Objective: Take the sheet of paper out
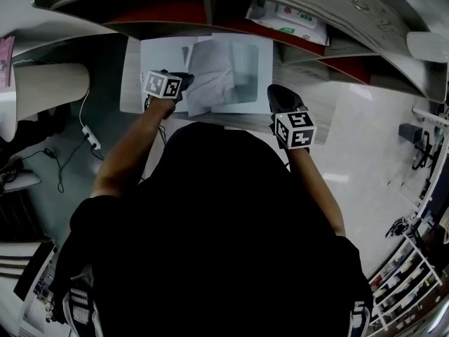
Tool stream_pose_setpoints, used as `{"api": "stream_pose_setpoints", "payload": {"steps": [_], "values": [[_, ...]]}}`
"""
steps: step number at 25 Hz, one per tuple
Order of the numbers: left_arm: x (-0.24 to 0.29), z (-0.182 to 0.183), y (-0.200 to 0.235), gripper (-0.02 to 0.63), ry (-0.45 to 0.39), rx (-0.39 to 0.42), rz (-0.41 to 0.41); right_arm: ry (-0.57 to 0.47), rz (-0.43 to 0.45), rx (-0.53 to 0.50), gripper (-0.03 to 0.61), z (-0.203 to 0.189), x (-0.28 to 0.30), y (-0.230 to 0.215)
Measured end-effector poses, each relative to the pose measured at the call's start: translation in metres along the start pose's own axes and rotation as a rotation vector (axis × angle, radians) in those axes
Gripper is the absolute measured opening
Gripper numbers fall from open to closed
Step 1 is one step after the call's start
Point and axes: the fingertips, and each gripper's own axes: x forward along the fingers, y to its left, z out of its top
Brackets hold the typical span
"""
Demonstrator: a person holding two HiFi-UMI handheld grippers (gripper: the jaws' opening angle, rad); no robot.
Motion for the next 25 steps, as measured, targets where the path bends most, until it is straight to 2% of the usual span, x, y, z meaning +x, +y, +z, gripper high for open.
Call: {"api": "stream_pose_setpoints", "payload": {"steps": [8, 25], "values": [[-0.024, -0.005, -0.004, 0.017, -0.035, -0.011, 0.025, -0.015, 0.000, -0.016, 0.023, 0.000, -0.006, -0.007], [-0.071, 0.012, -0.028, 0.017, -0.165, -0.014, 0.066, -0.053, 0.035, -0.040, 0.023, -0.004, -0.028, -0.014]]}}
